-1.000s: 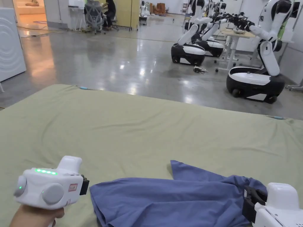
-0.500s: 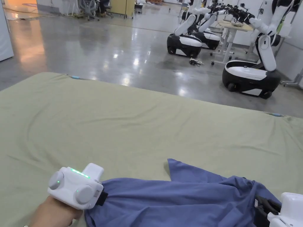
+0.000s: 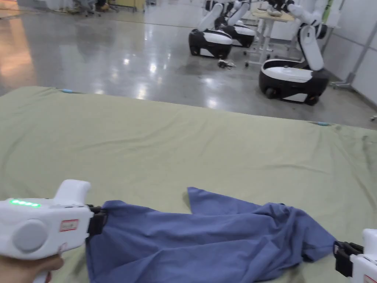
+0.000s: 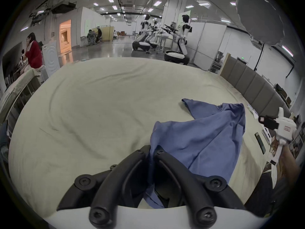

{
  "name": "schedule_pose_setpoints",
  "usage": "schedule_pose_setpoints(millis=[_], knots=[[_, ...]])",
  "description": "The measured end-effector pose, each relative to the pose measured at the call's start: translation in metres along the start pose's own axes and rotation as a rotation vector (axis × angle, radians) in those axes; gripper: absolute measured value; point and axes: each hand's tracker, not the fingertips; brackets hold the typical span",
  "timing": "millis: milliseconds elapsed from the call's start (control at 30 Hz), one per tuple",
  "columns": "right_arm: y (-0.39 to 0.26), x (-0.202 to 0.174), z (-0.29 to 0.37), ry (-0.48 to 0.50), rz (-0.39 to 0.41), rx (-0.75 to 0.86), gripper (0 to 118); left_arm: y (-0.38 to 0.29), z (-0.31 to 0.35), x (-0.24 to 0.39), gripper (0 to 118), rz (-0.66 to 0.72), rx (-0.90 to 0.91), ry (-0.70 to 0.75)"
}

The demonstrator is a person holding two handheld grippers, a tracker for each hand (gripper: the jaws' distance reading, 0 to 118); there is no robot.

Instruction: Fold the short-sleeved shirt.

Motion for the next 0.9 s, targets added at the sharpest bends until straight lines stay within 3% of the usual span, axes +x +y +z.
schedule_pose_setpoints(millis=[100, 200, 233, 267, 300, 333, 367, 433, 533, 567, 600, 667, 700, 733, 767, 900], knots=[[-0.001, 0.025, -0.023, 0.003, 0.015, -0.052, 0, 0.0, 0.002, 0.008, 6, 0.016, 0.012, -0.023], [0.001, 0.043, -0.052, 0.024, 0.101, -0.083, 0, 0.004, -0.006, 0.009, 6, 0.016, -0.001, -0.013], [0.003, 0.049, -0.062, 0.055, 0.128, -0.077, 7, 0.005, -0.008, 0.009, 6, 0.016, -0.007, -0.01], [0.007, 0.053, -0.073, 0.046, 0.167, -0.077, 49, 0.006, -0.009, 0.008, 6, 0.021, -0.009, -0.002], [0.01, 0.055, -0.084, 0.036, 0.201, -0.107, 99, 0.006, -0.009, 0.008, 6, 0.028, -0.01, 0.001], [0.013, 0.058, -0.098, 0.045, 0.23, -0.147, 118, 0.009, -0.009, 0.012, 6, 0.032, -0.014, 0.001], [0.016, 0.062, -0.109, 0.055, 0.262, -0.073, 113, 0.009, -0.01, 0.013, 6, 0.037, -0.019, 0.005], [0.02, 0.066, -0.137, 0.005, 0.305, -0.178, 113, 0.01, -0.012, 0.017, 6, 0.03, -0.027, 0.028], [0.022, 0.068, -0.158, 0.016, 0.305, -0.209, 112, 0.011, -0.017, 0.02, 6, 0.036, -0.043, 0.034], [0.02, 0.066, -0.165, 0.045, 0.294, -0.233, 107, 0.011, -0.019, 0.022, 6, 0.039, -0.048, 0.04], [0.018, 0.065, -0.171, 0.082, 0.267, -0.253, 96, 0.013, -0.024, 0.019, 6, 0.037, -0.056, 0.047], [0.017, 0.062, -0.157, 0.183, 0.156, -0.28, 60, 0.013, -0.029, 0.022, 6, 0.04, -0.061, 0.06], [0.018, 0.065, -0.153, 0.185, 0.108, -0.265, 46, 0.014, -0.031, 0.023, 6, 0.042, -0.065, 0.06], [0.018, 0.067, -0.148, 0.169, 0.085, -0.249, 20, 0.015, -0.034, 0.02, 6, 0.041, -0.07, 0.056], [0.017, 0.073, -0.135, 0.195, 0.043, -0.246, 7, 0.016, -0.036, 0.021, 6, 0.039, -0.073, 0.057], [0.028, 0.08, -0.099, 0.199, -0.019, -0.214, 7, 0.019, -0.036, 0.019, 6, 0.045, -0.077, 0.049]])
